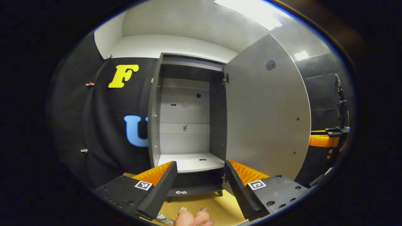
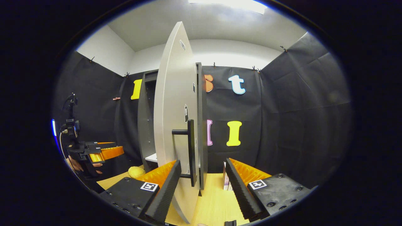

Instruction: Open the cabinet door with the right hand, grasp the bottle in the cabinet with the left hand and place it on the coaster, then close the cabinet door with the right hand.

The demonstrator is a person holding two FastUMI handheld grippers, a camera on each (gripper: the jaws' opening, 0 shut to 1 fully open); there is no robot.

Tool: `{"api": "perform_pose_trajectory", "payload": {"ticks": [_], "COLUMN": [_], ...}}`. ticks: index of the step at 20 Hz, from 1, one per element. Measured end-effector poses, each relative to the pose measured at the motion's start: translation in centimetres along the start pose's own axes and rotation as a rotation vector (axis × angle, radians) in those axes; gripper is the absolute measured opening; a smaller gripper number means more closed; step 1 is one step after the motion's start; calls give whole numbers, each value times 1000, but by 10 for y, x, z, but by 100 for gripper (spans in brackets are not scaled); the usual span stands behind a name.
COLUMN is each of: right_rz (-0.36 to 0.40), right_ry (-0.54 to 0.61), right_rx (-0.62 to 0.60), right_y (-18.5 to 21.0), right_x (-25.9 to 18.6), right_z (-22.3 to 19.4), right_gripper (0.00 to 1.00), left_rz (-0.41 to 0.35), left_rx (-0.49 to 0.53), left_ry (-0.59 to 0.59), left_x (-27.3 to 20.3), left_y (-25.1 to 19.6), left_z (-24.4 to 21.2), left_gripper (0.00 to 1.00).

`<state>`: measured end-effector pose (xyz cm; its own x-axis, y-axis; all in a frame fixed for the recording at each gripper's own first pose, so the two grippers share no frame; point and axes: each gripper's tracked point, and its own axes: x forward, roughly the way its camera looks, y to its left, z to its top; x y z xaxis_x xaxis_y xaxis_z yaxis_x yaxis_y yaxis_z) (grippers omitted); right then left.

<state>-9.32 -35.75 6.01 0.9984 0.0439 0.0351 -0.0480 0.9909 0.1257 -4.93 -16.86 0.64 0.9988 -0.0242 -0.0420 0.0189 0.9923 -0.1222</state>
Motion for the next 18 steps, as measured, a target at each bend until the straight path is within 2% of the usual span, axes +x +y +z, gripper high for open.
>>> {"api": "perform_pose_trajectory", "payload": {"ticks": [1, 7, 9, 11, 17, 18], "right_rz": [9, -11, -4, 3, 24, 26], "right_ry": [4, -4, 2, 11, 26, 20], "right_rx": [10, -35, -31, -31, -33, -41], "right_y": [3, 19, 32, 48, 110, 122], "right_x": [2, 2, 3, 6, 22, 25], "right_z": [-1, -2, -3, -5, -14, -14], "right_gripper": [89, 89, 88, 88, 88, 88], "left_rz": [28, 152, 166, 174, 142, 140], "left_rx": [2, 21, 19, 8, -6, 4], "left_ry": [2, -2, 4, 17, 19, 18], "left_x": [-4, -26, -28, -29, -25, -25], "left_y": [10, 65, 80, 94, 135, 144], "left_z": [-1, 4, 0, -5, -8, -7], "left_gripper": [92, 95, 92, 95, 92, 95]}}
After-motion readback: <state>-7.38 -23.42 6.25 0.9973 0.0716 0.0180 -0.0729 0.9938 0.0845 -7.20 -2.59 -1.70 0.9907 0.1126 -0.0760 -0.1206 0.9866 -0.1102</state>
